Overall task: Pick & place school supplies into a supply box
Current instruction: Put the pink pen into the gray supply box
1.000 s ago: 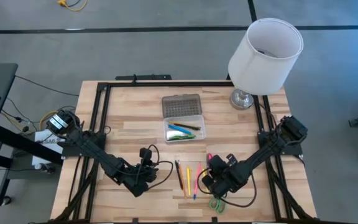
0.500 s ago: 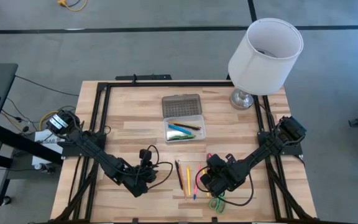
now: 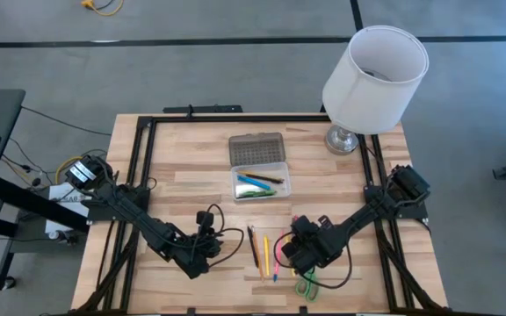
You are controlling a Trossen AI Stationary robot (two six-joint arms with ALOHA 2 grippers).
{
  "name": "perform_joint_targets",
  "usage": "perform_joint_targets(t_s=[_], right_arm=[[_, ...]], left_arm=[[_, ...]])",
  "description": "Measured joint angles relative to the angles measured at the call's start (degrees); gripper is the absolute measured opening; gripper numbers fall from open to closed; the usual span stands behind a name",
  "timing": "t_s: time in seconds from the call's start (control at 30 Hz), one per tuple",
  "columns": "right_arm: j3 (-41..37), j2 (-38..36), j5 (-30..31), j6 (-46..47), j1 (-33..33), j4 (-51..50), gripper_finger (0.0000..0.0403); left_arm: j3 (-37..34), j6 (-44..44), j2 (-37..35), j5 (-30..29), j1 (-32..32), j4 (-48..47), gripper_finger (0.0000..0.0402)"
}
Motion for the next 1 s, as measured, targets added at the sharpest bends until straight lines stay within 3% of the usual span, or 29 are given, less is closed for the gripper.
perform_joint_targets(t_s=[1.0], right_arm=[[-4.4,-0.2,-2.1,1.3,-1.2,1.9,0.0115]], left_arm=[[0.0,-0.7,0.0,0.3,-0.1,0.0,0.0100]])
